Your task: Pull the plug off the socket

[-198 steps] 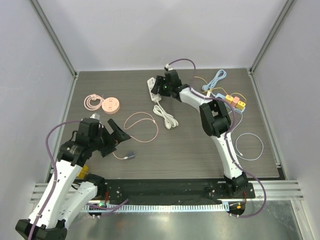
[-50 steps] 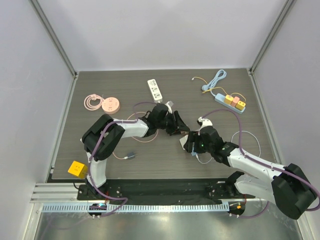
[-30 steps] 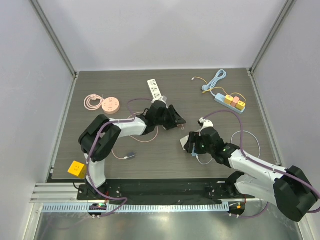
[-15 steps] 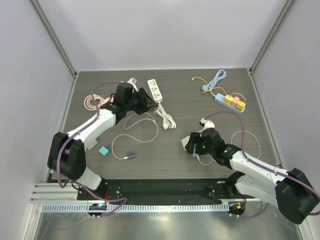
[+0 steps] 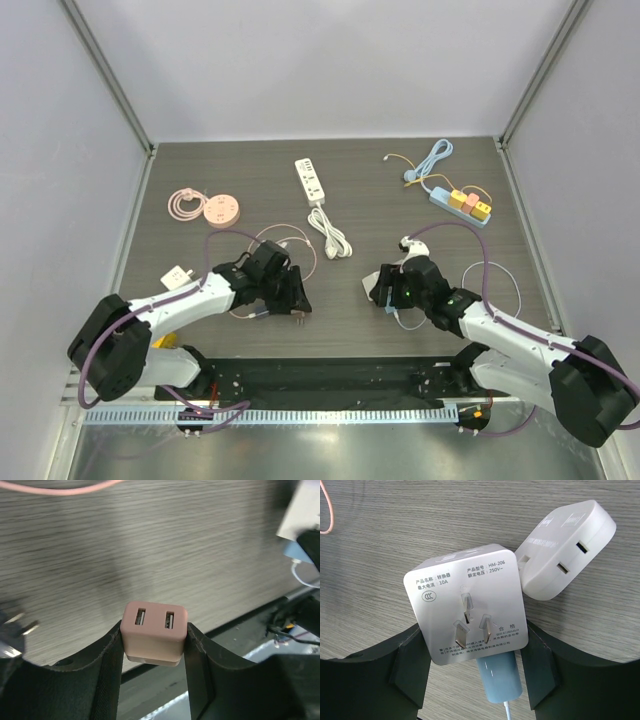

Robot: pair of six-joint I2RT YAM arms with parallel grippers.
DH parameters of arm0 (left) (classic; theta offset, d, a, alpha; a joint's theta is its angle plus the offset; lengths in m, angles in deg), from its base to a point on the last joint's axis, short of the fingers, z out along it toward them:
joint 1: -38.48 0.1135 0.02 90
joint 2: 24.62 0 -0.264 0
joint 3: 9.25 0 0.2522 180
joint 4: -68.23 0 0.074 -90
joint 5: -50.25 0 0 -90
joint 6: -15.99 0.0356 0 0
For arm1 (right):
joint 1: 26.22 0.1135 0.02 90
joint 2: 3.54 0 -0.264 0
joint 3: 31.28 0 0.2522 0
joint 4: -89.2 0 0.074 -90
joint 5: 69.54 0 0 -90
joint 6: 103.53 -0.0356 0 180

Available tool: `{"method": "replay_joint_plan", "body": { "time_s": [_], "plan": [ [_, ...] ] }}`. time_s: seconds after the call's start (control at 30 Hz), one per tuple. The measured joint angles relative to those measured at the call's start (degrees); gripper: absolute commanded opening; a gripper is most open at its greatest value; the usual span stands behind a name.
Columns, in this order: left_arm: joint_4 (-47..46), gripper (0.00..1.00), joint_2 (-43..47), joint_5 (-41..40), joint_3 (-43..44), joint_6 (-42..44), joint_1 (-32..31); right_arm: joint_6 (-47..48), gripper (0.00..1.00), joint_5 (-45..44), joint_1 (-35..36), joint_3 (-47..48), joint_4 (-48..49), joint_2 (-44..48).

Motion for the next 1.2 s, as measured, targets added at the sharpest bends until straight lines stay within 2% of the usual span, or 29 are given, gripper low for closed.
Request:
{"method": "replay_joint_plan", "body": {
  "time_s": [0.23,0.3,0.33,0.43,0.63,0.8,0.87,0.9,0.93,1.07,1.2],
  "plan": [
    [0.8,0.36,0.0,-3.0,-1.0,-0.3,0.3,0.0,0.01,0.0,0.0,0.0,0.5,-0.4],
    [0.5,0.41,-0.3,-3.6,-1.1,-0.5,0.3,0.0,0.01,0.0,0.0,0.0,0.6,-0.5],
    [0.4,0.47,-0.5,-3.8,-1.1,-0.6,0.3,0.0,0.01,0.0,0.0,0.0,0.7,-0.5],
    [-0.1,0.57,-1.4,-4.4,-1.2,-1.1,0.3,0.0,0.01,0.0,0.0,0.0,0.9,-0.6],
    [-0.7,0.72,-1.8,-4.9,-1.9,-1.3,0.3,0.0,0.01,0.0,0.0,0.0,0.9,-0.6],
    [-0.9,0.75,-0.2,-4.9,-2.6,-1.4,-0.1,0.0,0.01,0.0,0.0,0.0,0.9,-0.6],
    [-0.9,0.69,2.0,-4.9,-2.7,-1.7,-0.9,0.0,0.01,0.0,0.0,0.0,0.9,-0.6],
    [-1.4,0.62,3.4,-4.9,-2.7,-2.0,-1.8,0.0,0.01,0.1,0.0,0.0,0.9,-0.6],
    [-2.2,0.59,4.4,-4.6,-2.7,-2.7,-2.6,-0.2,0.01,0.2,0.0,0.0,0.9,-0.6],
    [-10.6,0.58,6.1,-2.3,-2.7,-4.8,-7.9,-3.6,0.01,4.0,0.0,-0.7,2.8,0.5],
    [-17.2,0.63,2.7,-2.9,-1.7,-6.0,-14.4,-9.2,0.01,6.9,0.0,-3.0,6.9,3.5]
  ]
}}
